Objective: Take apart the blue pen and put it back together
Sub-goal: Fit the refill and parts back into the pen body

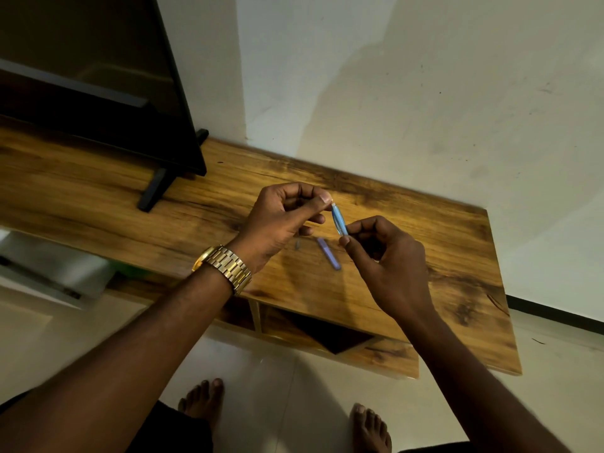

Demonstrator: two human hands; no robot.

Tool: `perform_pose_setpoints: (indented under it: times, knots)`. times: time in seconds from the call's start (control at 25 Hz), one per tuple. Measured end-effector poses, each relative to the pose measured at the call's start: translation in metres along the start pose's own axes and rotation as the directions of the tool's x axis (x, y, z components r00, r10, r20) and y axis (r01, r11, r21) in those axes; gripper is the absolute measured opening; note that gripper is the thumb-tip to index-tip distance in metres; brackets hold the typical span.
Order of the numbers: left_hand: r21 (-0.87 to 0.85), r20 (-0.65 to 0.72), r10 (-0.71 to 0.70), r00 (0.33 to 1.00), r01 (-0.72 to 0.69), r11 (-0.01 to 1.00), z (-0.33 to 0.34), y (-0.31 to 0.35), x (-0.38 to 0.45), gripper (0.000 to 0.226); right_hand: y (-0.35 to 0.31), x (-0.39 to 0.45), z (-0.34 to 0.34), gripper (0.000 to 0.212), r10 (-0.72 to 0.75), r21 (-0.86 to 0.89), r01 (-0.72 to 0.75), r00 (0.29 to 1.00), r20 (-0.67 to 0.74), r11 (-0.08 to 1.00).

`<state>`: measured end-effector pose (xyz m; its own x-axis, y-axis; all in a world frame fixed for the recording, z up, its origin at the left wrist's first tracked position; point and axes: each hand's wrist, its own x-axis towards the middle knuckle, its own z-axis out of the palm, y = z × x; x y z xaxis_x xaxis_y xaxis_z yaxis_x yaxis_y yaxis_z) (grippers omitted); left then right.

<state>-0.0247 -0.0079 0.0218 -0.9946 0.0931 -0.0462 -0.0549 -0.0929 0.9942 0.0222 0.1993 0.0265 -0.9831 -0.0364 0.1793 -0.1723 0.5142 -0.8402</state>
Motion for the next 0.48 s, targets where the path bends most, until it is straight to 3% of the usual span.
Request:
perform_pose_setpoints:
  times: [0.48]
  knots:
    - [0.145,0.024,0.036,0.999,-0.04,0.989,-0.0028,-0.0004,0.0014,0.004,0.0029,-0.001,-0.0049,0.012,0.016,-0.003,-0.016,1.0,-0.025,1.0]
